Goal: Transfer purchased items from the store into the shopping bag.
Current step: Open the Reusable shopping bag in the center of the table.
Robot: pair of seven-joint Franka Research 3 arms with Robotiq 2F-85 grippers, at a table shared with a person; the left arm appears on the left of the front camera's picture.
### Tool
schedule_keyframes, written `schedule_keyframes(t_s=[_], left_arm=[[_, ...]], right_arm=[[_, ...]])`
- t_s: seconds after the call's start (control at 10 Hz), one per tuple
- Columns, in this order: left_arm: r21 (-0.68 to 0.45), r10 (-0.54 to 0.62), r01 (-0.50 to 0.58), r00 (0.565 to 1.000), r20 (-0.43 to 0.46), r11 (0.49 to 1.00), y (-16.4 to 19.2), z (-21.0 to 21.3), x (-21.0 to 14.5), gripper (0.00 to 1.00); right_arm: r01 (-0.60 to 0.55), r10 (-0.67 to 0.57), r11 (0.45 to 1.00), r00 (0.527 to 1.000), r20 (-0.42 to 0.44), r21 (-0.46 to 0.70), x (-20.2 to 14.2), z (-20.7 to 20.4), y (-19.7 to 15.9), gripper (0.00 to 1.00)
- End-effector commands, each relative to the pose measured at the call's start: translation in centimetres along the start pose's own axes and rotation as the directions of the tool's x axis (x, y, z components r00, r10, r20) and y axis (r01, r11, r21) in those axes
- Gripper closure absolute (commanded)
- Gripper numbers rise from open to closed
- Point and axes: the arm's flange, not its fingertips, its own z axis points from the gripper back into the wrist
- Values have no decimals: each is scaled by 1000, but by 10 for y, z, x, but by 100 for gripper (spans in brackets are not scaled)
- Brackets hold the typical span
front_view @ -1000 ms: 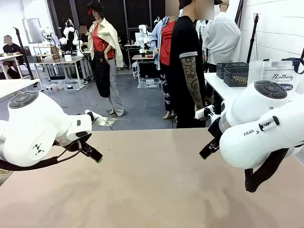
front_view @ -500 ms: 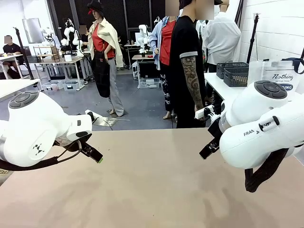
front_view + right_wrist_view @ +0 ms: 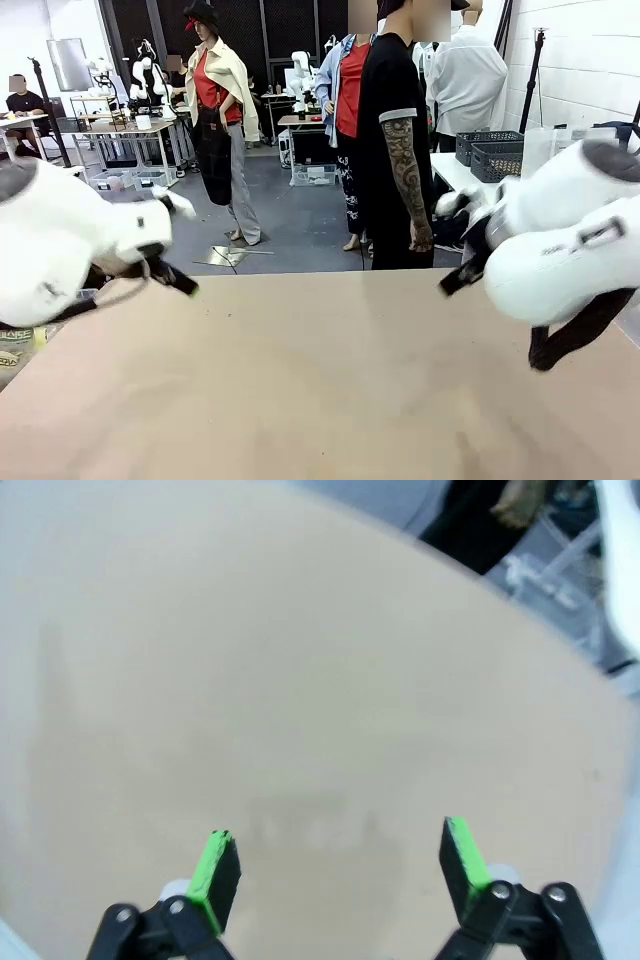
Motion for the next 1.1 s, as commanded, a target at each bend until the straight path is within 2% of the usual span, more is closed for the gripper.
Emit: schedule_keyframes(t_s=[0.0,0.1,0.3,0.4,0.5,0.7,0.9,1.0], left_arm=[[179,71,-86,993,91,980,1,75,-49,0],[223,127,-146,987,100,964,16,89,-68,0],[219,241,-257,966,98,941,54,107,-123,0],[198,319,-337,941,116,921,75,110,-150,0],[168,410,-420,908,89,892,93,113,-183,0],[126,503,-509,860,84,851,118,110,-222,0],[96,548,-564,823,152,820,122,105,-239,0],[85,480,-492,867,130,866,108,91,-214,0]], right_arm=[[200,-175,965,972,155,-170,-66,83,-47,0],[297,-258,928,948,187,-223,-87,105,-77,0],[502,-458,828,863,214,-251,-147,131,-136,0],[580,-532,779,813,237,-240,-174,134,-165,0],[650,-606,732,758,243,-205,-202,128,-188,0],[705,-657,696,702,275,-136,-239,116,-210,0],[691,-642,714,709,291,-108,-238,88,-210,0],[728,-689,661,685,236,-181,-193,132,-292,0]])
